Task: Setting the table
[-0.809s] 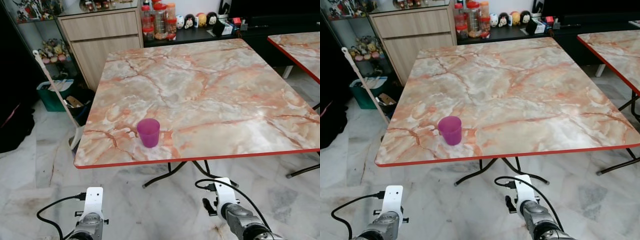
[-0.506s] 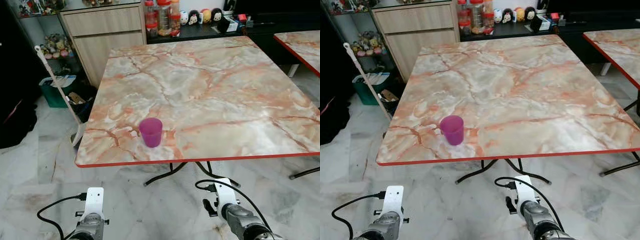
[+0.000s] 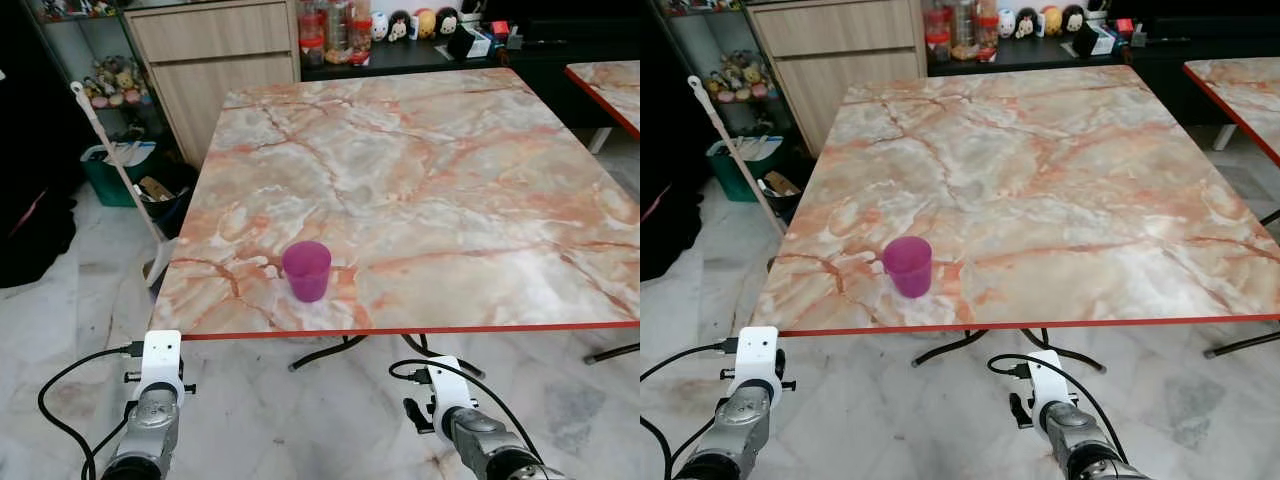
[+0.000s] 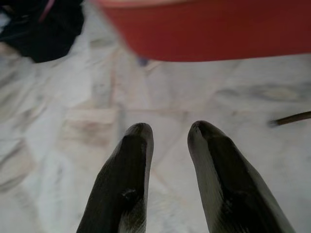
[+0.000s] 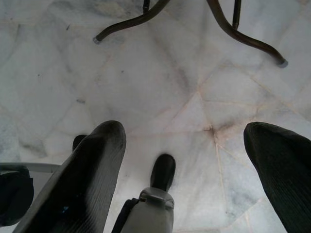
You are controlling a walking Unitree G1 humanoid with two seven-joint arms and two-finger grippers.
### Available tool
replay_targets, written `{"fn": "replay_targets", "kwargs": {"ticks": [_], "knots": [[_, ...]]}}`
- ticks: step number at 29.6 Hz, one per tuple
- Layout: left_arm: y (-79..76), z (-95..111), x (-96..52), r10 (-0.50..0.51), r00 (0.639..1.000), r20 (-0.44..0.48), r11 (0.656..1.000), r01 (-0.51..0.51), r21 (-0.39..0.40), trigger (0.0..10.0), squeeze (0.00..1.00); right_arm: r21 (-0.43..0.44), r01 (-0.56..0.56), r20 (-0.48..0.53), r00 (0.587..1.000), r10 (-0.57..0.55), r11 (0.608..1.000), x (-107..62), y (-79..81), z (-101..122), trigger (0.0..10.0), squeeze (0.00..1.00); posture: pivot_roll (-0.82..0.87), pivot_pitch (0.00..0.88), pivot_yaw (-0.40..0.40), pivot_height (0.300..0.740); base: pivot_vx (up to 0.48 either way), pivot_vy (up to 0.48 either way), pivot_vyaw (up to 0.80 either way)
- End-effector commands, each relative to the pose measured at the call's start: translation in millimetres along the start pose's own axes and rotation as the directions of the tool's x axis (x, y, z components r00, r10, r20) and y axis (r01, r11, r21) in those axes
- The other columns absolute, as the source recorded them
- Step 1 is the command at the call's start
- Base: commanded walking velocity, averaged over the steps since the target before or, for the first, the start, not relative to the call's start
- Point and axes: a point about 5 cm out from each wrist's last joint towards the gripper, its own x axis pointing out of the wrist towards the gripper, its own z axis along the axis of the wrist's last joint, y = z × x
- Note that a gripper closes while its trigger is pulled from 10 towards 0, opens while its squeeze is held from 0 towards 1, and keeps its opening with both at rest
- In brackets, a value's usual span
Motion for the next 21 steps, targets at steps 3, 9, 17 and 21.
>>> {"fn": "replay_targets", "kwargs": {"ticks": [3,9,17,21], "knots": [[27.5,-6,-1.9,0.167,0.985,-0.041,0.983,-0.163,0.078,10.0,0.0,-0.007,-0.007,-0.001,1.0,0.007,1.0,0.2,1.4,0,10.0,0.0,-0.03,0.052,0.068,0.74,0.0,0.0,0.0],[48.9,9,0.2,0.284,0.959,0.003,0.955,-0.284,0.082,10.0,0.0,-0.009,-0.008,-0.002,1.0,0.007,1.0,0.2,1.6,0,10.0,0.0,-0.02,0.054,0.064,0.74,0.0,0.0,0.0],[62.4,68,-1.1,0.349,0.899,0.266,0.936,-0.346,-0.058,10.0,0.0,-0.008,-0.003,0.001,1.0,0.003,1.0,0.1,1.0,0,10.0,0.0,-0.02,0.053,0.064,0.74,0.0,0.0,0.0],[48.3,105,-0.5,0.2,0.907,0.37,0.976,-0.149,-0.162,10.0,0.0,-0.012,-0.001,0.001,1.0,0.001,1.0,0.1,0.3,0,10.0,0.0,-0.02,0.054,0.061,0.74,0.0,0.0,0.0]]}}
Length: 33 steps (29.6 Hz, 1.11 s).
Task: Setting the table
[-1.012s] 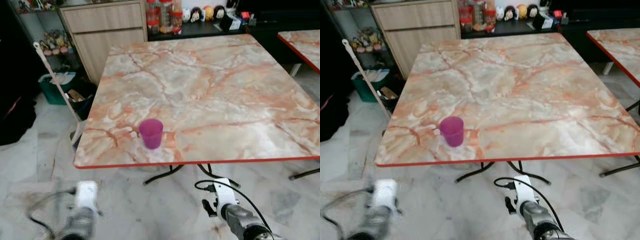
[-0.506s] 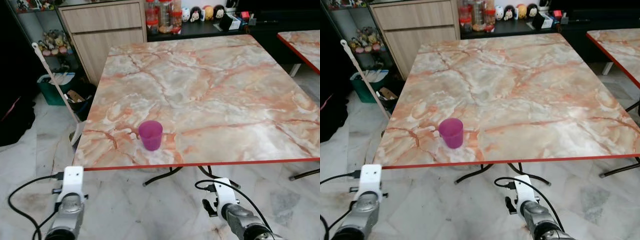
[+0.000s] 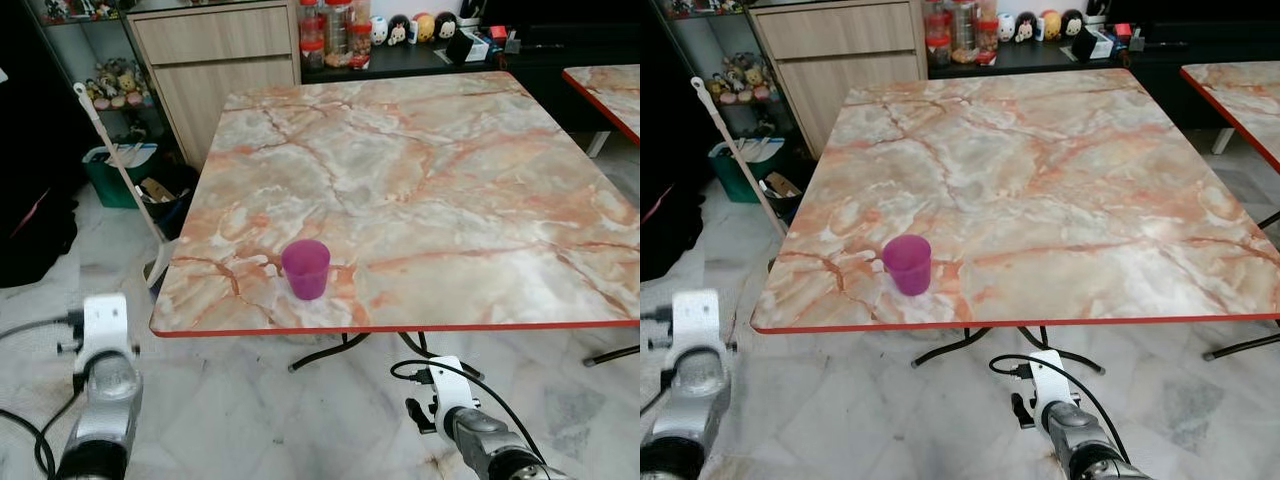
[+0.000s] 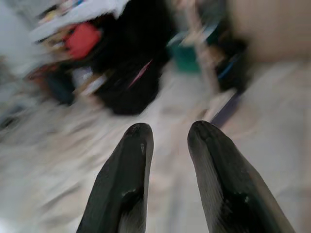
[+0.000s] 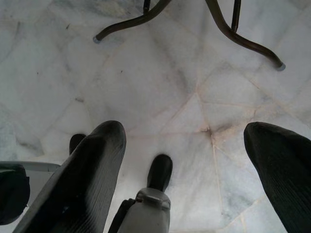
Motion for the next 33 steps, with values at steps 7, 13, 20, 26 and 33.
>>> {"fn": "replay_targets", "kwargs": {"ticks": [7,13,20,26,33], "knots": [[-22.7,41,2.2,-0.186,0.976,0.116,0.967,0.203,-0.153,10.0,0.0,-0.007,-0.003,0.003,1.0,0.003,1.0,0.3,1.7,0,10.0,0.0,-0.03,0.06,0.062,0.74,0.0,0.0,0.0],[-50.8,78,-4.5,-0.359,0.906,0.223,0.886,0.406,-0.224,10.0,0.0,0.0,0.003,0.011,1.0,-0.003,1.0,0.2,1.0,0,10.0,0.0,-0.03,0.063,0.062,0.74,0.0,0.0,0.0],[-74.8,91,-19.6,-0.421,0.862,0.283,0.814,0.497,-0.302,10.0,0.0,-0.001,0.014,0.016,1.0,-0.014,1.0,0.1,0.0,1,10.0,0.0,-0.03,0.063,0.061,0.74,0.0,0.0,0.0],[-85.2,93,-29.9,-0.494,0.82,0.288,0.769,0.567,-0.295,10.0,0.0,0.001,0.016,0.017,1.0,-0.016,1.0,0.2,0.5,0,10.0,0.0,-0.03,0.059,0.068,0.74,0.0,0.0,0.0],[-82.4,90,-39.6,-0.559,0.784,0.27,0.743,0.618,-0.257,10.0,0.0,0.002,0.014,0.016,1.0,-0.014,1.0,0.3,1.3,0,10.0,0.0,-0.03,0.051,0.075,0.74,0.0,0.0,0.0]]}}
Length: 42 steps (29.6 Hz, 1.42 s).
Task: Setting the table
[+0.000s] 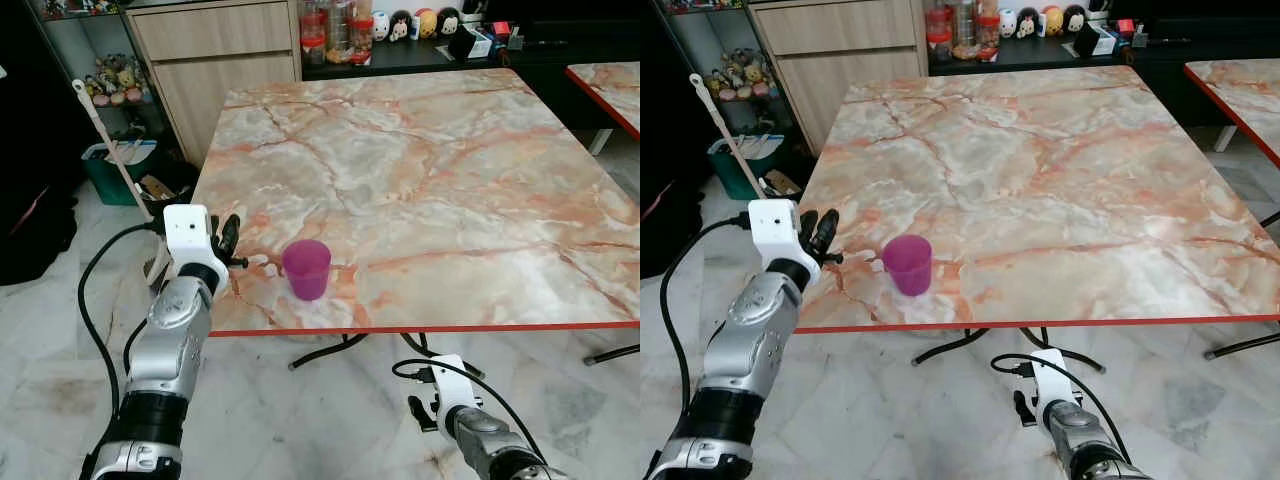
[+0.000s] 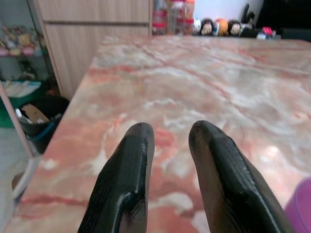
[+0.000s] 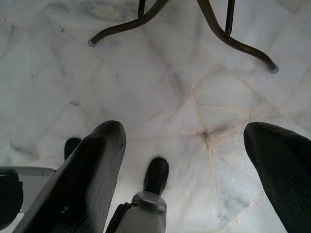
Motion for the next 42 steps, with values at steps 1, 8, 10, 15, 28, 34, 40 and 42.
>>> {"fn": "replay_targets", "kwargs": {"ticks": [1,8,10,15,28,34,40,42], "knots": [[-1.5,6,-3.3,-0.044,0.999,-0.002,0.999,0.044,0.007,10.0,0.0,0.003,-0.007,-0.002,1.0,0.007,1.0,0.4,3.2,-1,10.0,0.0,-0.03,0.051,0.075,0.74,0.0,0.0,0.0],[-17.8,9,-4.0,-0.193,0.978,-0.084,0.981,0.194,0.009,10.0,0.0,-0.001,-0.011,-0.005,1.0,0.011,1.0,0.4,4.0,-3,10.0,0.0,-0.02,0.037,0.079,0.74,0.0,0.0,0.0],[-21.1,14,0.3,-0.192,0.978,-0.076,0.981,0.192,-0.012,10.0,0.0,-0.001,-0.011,-0.005,1.0,0.011,1.0,0.4,4.1,-3,10.0,0.0,-0.02,0.035,0.08,0.74,0.0,0.0,0.0],[-28.2,17,4.7,-0.197,0.977,-0.085,0.98,0.199,0.014,10.0,0.0,0.001,-0.011,-0.004,1.0,0.011,1.0,0.5,4.3,-2,10.0,0.0,-0.03,0.043,0.079,0.74,0.0,0.0,0.0],[-18.1,18,4.9,-0.108,0.991,-0.079,0.994,0.108,-0.002,10.0,0.0,-0.004,-0.012,-0.005,1.0,0.012,1.0,0.4,3.8,-1,10.0,0.0,-0.02,0.061,0.072,0.74,0.0,-0.231,0.0],[-15.4,19,5.4,-0.09,0.993,-0.077,0.996,0.09,0.0,10.0,0.0,-0.005,-0.012,-0.005,1.0,0.012,1.0,0.4,3.6,-1,10.0,0.0,-0.02,0.061,0.072,0.74,0.0,-0.338,0.0],[-13.0,18,5.9,-0.072,0.994,-0.08,0.997,0.072,-0.006,10.0,0.0,-0.007,-0.012,-0.005,1.0,0.012,1.0,0.4,3.2,-1,10.0,0.0,-0.02,0.065,0.069,0.74,0.0,-0.049,0.0],[-11.5,19,5.7,-0.067,0.995,-0.081,0.998,0.067,-0.002,10.0,0.0,-0.008,-0.013,-0.005,1.0,0.012,1.0,0.3,3.1,-1,10.0,0.0,-0.02,0.065,0.069,0.74,0.0,0.0,0.0]]}}
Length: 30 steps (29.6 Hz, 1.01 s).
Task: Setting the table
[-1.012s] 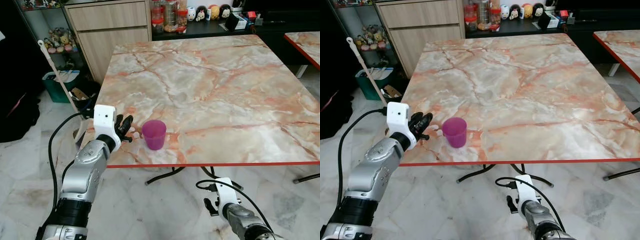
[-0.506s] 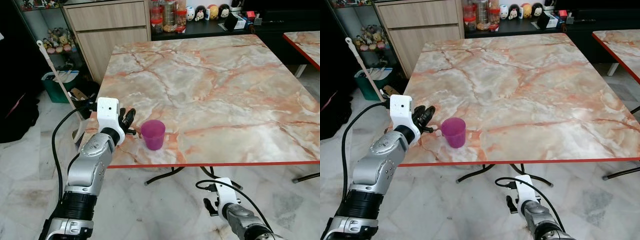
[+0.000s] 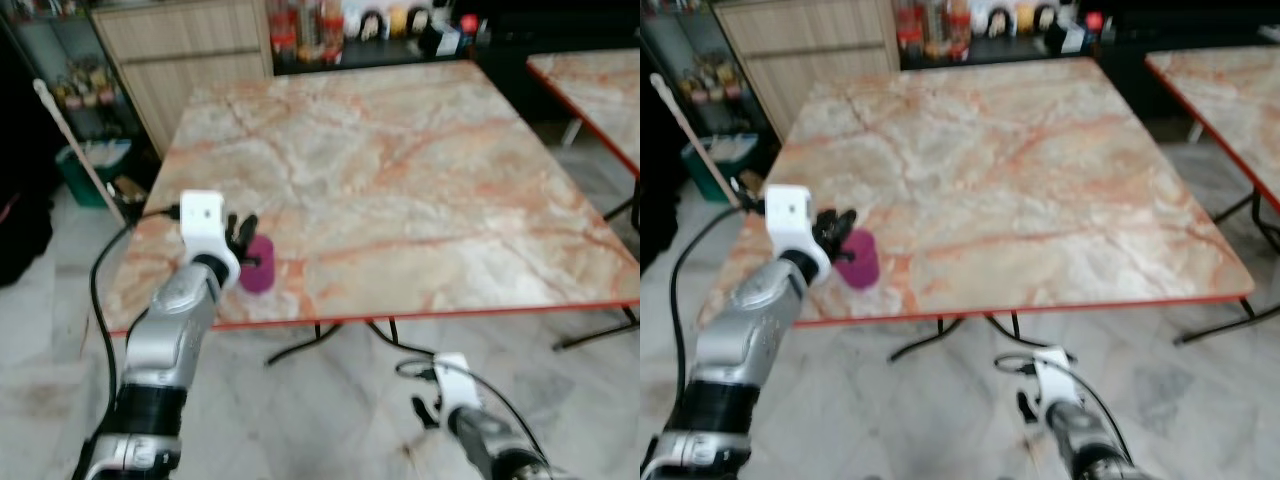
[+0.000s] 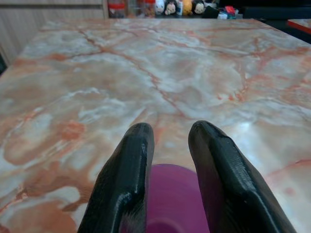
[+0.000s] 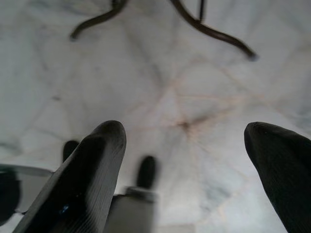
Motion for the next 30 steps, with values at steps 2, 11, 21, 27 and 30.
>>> {"fn": "replay_targets", "kwargs": {"ticks": [2,11,21,27,30], "knots": [[2.1,0,0.0,0.012,1.0,-0.012,1.0,-0.012,0.014,10.0,0.0,-0.006,0.003,-0.004,1.0,-0.003,1.0,-0.3,-1.8,-1,10.0,0.0,-0.02,0.065,0.069,0.74,0.0,0.0,0.0],[21.1,2,3.3,0.105,0.994,-0.037,0.994,-0.103,0.045,10.0,0.0,-0.01,0.001,-0.005,1.0,-0.001,1.0,-0.3,-1.7,-1,10.0,0.0,-0.02,0.065,0.069,0.74,0.0,0.0,0.0],[25.2,-5,15.8,0.127,0.981,-0.147,0.99,-0.117,0.072,10.0,0.0,-0.012,-0.001,-0.006,1.0,0.001,1.0,-0.3,-2.0,-1,10.0,0.0,-0.02,0.067,0.066,0.74,0.0,0.0,0.0],[25.4,-2,18.0,0.105,0.981,-0.161,0.994,-0.108,-0.009,10.0,1.0,-0.012,-0.001,-0.005,1.0,0.0,1.0,-0.3,-1.9,0,10.0,0.0,-0.02,0.068,0.068,0.74,0.0,0.0,0.0],[27.7,-1,17.9,0.109,0.982,-0.156,0.993,-0.116,-0.037,10.0,1.0,-0.012,-0.001,-0.005,1.0,0.001,1.0,-0.3,-1.9,0,10.0,0.0,-0.02,0.068,0.068,0.74,0.0,0.0,0.0]]}}
